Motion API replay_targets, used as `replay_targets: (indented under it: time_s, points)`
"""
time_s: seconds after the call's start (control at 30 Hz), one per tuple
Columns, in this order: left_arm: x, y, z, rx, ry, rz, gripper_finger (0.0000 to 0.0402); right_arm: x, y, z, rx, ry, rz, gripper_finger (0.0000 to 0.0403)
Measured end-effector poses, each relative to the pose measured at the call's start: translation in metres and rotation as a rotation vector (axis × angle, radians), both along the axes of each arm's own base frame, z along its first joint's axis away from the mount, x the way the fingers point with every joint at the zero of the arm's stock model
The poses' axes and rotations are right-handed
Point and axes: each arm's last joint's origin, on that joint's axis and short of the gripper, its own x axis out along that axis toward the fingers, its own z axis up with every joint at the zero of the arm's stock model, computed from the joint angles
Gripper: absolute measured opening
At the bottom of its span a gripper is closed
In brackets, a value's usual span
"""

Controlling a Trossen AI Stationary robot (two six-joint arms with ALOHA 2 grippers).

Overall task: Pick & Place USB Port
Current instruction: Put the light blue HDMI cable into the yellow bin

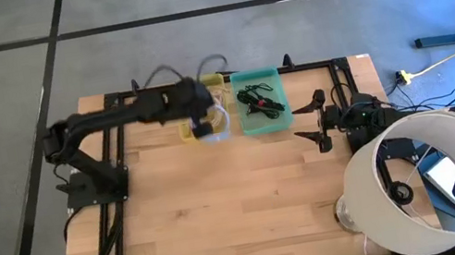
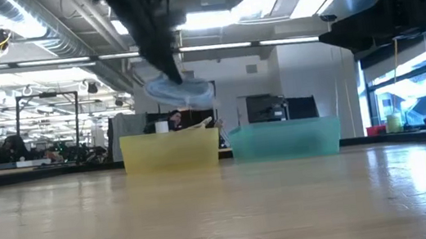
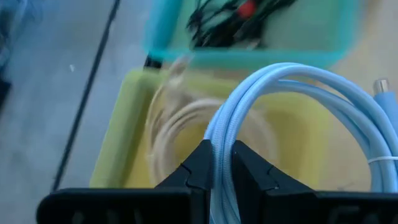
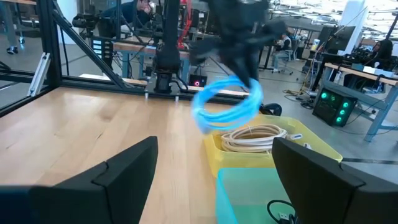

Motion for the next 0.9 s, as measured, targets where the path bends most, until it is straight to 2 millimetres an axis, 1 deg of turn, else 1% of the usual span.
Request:
replay_targets:
  time_s: [0.1,0.2,0.27,0.37,0.5,0.63,0.7,0.8,0.9]
  points:
    - [-0.012,0.042,-0.007,-0.056,-0.014,0.042,0.0033,0.000,0.000,0.000,0.000,0.000,0.000,0.0321]
    - [-0.025,0.079,-0.014,-0.122,-0.055,0.076,0.0033,0.000,0.000,0.000,0.000,0.000,0.000,0.0321]
    - [-0.032,0.098,-0.019,-0.163,-0.099,0.086,0.0033,0.000,0.000,0.000,0.000,0.000,0.000,0.0321]
    - [-0.038,0.119,-0.031,-0.242,-0.143,0.086,0.0033,0.000,0.000,0.000,0.000,0.000,0.000,0.0321]
    - [-0.036,0.135,-0.056,-0.325,-0.138,0.085,0.0033,0.000,0.000,0.000,0.000,0.000,0.000,0.0321]
    - [-0.027,0.143,-0.086,-0.375,-0.099,0.086,0.0033,0.000,0.000,0.000,0.000,0.000,0.000,0.0321]
    - [-0.024,0.146,-0.096,-0.406,-0.104,0.071,0.0033,0.000,0.000,0.000,0.000,0.000,0.000,0.0321]
    - [-0.021,0.151,-0.106,-0.435,-0.128,0.065,0.0033,0.000,0.000,0.000,0.000,0.000,0.000,0.0321]
    - [-0.020,0.152,-0.106,-0.436,-0.146,0.082,0.0033,0.000,0.000,0.000,0.000,0.000,0.000,0.0321]
